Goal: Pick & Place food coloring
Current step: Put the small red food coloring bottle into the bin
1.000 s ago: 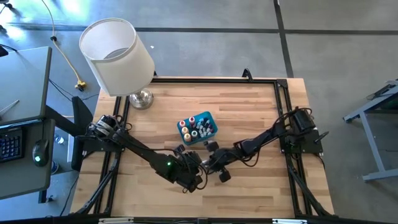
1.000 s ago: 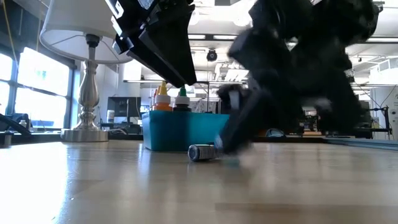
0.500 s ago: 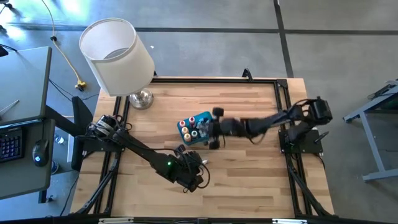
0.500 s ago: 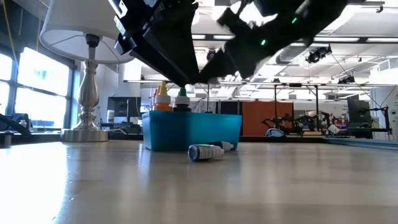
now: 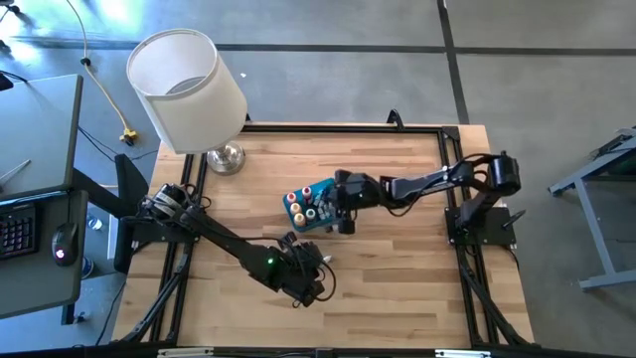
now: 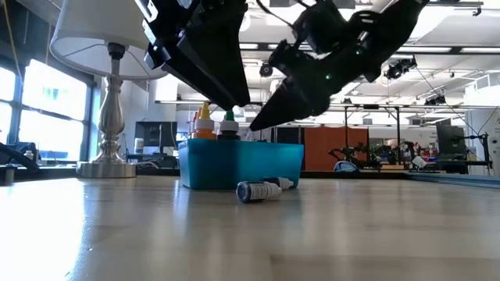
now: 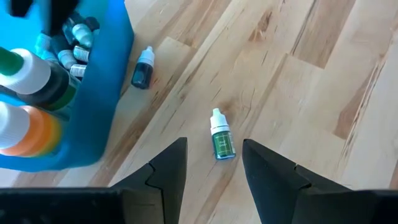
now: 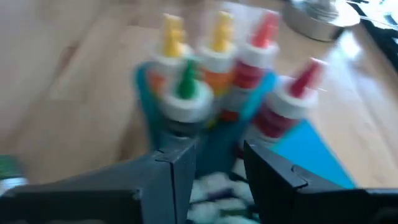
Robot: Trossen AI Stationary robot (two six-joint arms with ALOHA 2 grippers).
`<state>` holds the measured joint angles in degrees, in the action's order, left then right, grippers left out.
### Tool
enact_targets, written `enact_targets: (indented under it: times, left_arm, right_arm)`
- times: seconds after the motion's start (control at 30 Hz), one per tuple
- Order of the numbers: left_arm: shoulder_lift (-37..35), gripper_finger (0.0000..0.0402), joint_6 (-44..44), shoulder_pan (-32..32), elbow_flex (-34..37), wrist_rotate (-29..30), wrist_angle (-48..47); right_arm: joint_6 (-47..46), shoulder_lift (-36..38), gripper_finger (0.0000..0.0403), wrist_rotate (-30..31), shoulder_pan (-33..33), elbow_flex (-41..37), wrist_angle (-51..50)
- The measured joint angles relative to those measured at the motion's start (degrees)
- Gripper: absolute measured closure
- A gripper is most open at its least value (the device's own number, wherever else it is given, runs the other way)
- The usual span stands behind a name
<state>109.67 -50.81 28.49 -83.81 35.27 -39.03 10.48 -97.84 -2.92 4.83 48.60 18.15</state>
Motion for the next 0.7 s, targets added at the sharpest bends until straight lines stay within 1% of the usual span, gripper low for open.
enact_targets:
  times: [0.1,0.13,0.17,0.2,0.3,0.33,0.37,0.43,0.5,0.53,0.6,0.7]
  left_arm:
    - [0.00,0.0250,0.00,0.00,0.00,-0.04,-0.02]
    - [0.00,0.0250,0.00,0.00,0.00,-0.08,0.00]
    - [0.00,0.0250,0.00,0.00,-0.01,-0.14,-0.01]
    - [0.00,0.0250,0.00,0.00,0.00,-0.17,-0.02]
    - [0.00,0.0250,-0.24,0.00,0.00,-0.24,-0.02]
    - [0.00,0.0250,-0.38,0.00,0.00,-0.26,-0.02]
    - [0.00,0.0250,-0.44,0.00,-0.01,-0.25,0.00]
    - [0.00,0.0250,-0.44,0.00,-0.02,-0.26,0.03]
    - [0.00,0.0250,-0.46,0.00,0.00,-0.26,0.14]
    - [0.00,0.0250,-0.49,0.00,0.00,-0.26,0.19]
    - [0.00,0.0250,-0.70,0.00,0.00,-0.31,0.44]
    - [0.00,0.0250,-0.89,0.00,0.00,-0.33,0.68]
  right_arm:
    - [0.12,0.02,0.0273,-0.34,-3.77,0.02,-0.72]
    - [0.79,0.02,0.0273,0.23,-5.26,0.02,-1.09]
    - [2.17,0.02,0.0273,2.06,-6.91,0.02,-1.51]
    - [3.98,0.02,0.0273,5.67,-8.69,0.02,-1.79]
    - [5.90,0.02,0.0274,21.00,-13.63,0.09,-4.21]
    - [4.46,0.02,0.0274,24.31,-15.08,0.09,-5.77]
    - [2.41,0.03,0.0274,25.51,-16.23,0.09,-7.67]
    - [-1.48,0.04,0.0274,23.54,-18.04,0.07,-10.93]
    - [-2.90,-0.07,0.0274,20.82,-19.24,-0.73,-11.12]
    - [-2.97,-0.29,0.0274,20.78,-19.63,-1.38,-10.37]
    - [-2.96,-0.49,0.0274,22.70,-20.03,-2.91,-8.63]
    - [-2.76,-0.74,0.0274,23.38,-18.76,-5.56,-3.88]
